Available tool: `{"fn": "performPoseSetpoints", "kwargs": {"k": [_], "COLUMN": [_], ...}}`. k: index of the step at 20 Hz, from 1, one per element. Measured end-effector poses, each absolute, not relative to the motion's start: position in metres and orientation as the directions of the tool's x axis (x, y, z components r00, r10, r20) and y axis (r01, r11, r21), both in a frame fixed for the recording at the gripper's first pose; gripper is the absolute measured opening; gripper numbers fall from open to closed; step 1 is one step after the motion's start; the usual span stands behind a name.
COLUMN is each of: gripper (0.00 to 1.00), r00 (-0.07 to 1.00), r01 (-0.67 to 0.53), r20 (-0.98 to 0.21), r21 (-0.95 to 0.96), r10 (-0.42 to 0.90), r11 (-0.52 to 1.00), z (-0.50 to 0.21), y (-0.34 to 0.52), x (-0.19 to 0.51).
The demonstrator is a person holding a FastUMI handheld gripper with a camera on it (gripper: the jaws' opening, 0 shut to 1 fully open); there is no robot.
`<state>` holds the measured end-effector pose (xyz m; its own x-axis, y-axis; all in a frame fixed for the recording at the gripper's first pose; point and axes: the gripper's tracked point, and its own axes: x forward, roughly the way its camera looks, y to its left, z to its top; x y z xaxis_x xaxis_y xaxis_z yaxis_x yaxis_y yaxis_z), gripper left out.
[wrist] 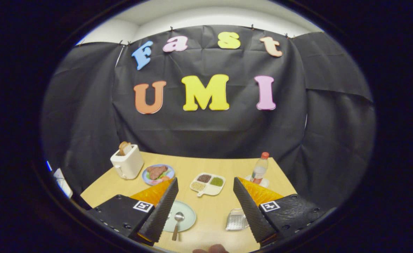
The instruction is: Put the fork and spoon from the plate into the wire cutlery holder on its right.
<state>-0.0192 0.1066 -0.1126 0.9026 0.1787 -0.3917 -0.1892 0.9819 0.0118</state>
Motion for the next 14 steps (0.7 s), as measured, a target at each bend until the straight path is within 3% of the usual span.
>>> {"fn": "performPoseSetpoints", "kwargs": {"k": [5,14], "gripper": [0.95,0.95], "r00": [0.8,0.439], "r01": [-0.26,-0.35], "r20": [-0.563,-0.876], "r21": [-0.011,0.038], "r10": [0.209,0.199], "r11": [0.966,0.936], "z": [-0.175,-0.302], "y": [0.137,0.171], "x": [-0.037,-0.088]}}
